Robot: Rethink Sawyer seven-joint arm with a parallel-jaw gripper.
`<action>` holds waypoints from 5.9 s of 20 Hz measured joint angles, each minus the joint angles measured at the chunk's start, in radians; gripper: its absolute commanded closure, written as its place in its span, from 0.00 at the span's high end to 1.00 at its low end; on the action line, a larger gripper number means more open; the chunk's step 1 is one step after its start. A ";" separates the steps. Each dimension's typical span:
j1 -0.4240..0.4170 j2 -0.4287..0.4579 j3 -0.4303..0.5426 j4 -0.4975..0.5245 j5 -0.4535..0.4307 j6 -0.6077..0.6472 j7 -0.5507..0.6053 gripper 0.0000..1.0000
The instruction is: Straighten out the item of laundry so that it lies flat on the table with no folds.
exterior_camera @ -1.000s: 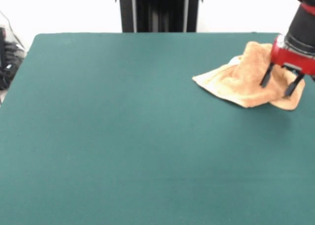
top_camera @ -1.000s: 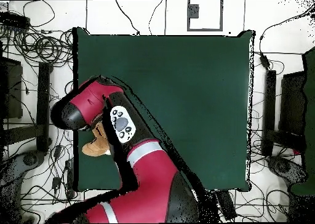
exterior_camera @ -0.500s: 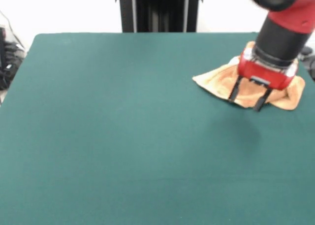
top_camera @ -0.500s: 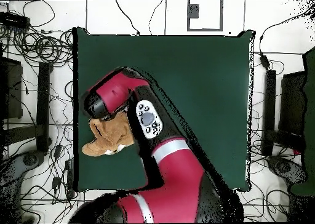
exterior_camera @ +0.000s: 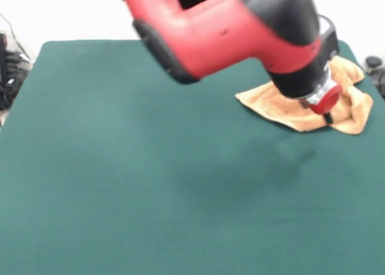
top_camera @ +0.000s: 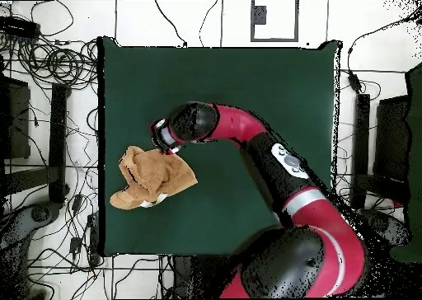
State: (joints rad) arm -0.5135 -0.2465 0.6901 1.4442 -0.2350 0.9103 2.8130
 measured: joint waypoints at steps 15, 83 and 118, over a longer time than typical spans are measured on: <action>-0.051 -0.003 0.184 0.305 0.257 -0.045 0.000 1.00; 0.761 -0.137 -0.517 0.383 0.376 -0.459 0.001 1.00; 0.731 -0.193 -0.623 0.436 0.379 -0.616 0.001 1.00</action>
State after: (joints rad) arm 0.2173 -0.4394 0.0666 1.8800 0.1443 0.2940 2.8141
